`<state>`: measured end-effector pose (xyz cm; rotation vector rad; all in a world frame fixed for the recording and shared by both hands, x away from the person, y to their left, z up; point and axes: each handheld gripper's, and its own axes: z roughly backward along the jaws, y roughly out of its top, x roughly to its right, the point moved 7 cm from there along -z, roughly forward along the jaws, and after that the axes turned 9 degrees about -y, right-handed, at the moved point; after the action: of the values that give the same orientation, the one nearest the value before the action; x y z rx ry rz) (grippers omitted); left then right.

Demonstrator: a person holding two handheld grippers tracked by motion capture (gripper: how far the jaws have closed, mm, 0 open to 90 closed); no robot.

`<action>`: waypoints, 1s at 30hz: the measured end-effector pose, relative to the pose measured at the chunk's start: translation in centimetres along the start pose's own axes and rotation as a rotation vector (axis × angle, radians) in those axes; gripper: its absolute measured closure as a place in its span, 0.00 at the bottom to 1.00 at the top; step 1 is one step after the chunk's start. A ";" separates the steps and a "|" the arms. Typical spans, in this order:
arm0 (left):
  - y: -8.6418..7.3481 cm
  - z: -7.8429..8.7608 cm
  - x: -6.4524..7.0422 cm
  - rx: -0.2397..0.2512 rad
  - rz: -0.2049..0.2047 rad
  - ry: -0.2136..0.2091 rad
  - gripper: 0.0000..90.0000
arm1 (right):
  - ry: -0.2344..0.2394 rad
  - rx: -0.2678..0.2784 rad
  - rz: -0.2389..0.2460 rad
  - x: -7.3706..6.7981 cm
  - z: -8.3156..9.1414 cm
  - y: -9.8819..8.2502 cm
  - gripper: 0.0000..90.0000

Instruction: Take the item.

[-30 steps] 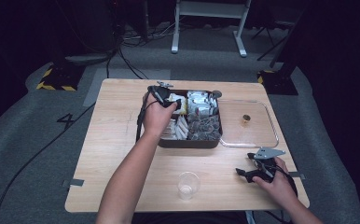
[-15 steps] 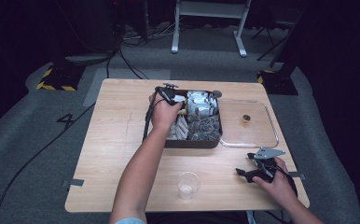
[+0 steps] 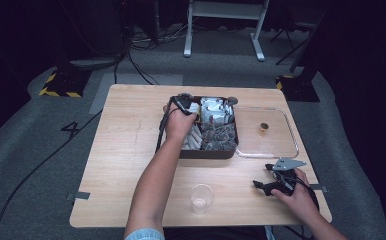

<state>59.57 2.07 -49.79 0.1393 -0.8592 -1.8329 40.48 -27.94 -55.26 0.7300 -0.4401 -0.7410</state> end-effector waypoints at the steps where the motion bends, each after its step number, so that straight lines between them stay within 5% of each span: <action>1: 0.0 0.0 0.0 -0.005 -0.005 -0.005 0.58 | 0.000 0.000 0.000 0.0 0.0 0.0 0.13; 13: -0.5 -0.8 -0.5 -0.047 0.010 0.005 0.67 | 0.000 0.000 0.000 0.0 0.0 0.0 0.13; 30: -0.6 -1.2 -0.2 -0.088 -0.042 0.040 0.96 | 0.003 0.001 0.003 0.0 0.0 0.0 0.13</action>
<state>59.74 1.74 -51.13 0.1389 -0.7517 -1.8976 40.48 -27.97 -55.26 0.7309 -0.4383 -0.7364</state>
